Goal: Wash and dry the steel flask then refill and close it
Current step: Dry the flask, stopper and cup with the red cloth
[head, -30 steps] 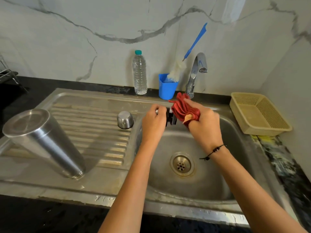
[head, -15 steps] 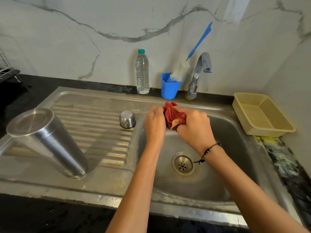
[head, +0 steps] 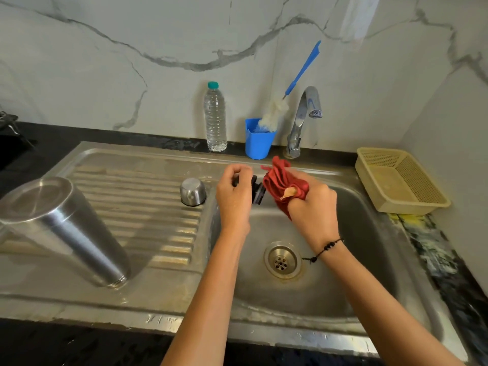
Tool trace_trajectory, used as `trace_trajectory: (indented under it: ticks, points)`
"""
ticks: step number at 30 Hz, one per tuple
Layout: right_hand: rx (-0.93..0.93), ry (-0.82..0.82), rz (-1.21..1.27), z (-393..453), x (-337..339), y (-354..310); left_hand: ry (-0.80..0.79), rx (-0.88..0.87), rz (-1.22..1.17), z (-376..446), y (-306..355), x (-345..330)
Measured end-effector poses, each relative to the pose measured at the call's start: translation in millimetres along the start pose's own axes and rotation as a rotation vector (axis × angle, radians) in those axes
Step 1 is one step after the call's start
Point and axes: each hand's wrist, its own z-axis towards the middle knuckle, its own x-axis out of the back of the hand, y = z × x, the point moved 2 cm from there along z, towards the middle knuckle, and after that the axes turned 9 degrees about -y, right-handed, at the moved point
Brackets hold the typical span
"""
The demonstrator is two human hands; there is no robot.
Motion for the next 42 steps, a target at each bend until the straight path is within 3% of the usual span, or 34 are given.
trace_trajectory:
  ticks: [3,7,14,23,29,34,38,40,42]
  points:
    - [0.190,0.078,-0.060,-5,0,-3,0.036,0.066,-0.084,6,-2,6]
    - [0.365,-0.021,-0.258,-17,-21,-7,0.099,0.231,-0.247,6,-9,5]
    - [0.137,-0.180,-0.256,-8,-22,-14,0.179,0.152,-0.314,1,-1,7]
    - [-0.274,-0.454,-0.001,11,-8,-5,0.033,-0.010,-0.419,-7,5,1]
    - [-0.343,-0.541,-0.012,21,3,-1,-0.017,-0.003,-0.449,-8,-2,-2]
    - [0.029,-0.231,-0.196,18,13,-17,0.011,0.061,-0.415,-1,-2,7]
    - [0.284,-0.290,-0.413,-2,-4,-27,0.087,0.093,-0.417,3,-4,12]
    - [0.317,-0.291,-0.539,-12,-16,-27,0.091,0.132,-0.477,5,-8,14]
    - [0.305,-0.260,-0.515,-13,-18,-29,0.092,0.135,-0.493,5,-8,16]
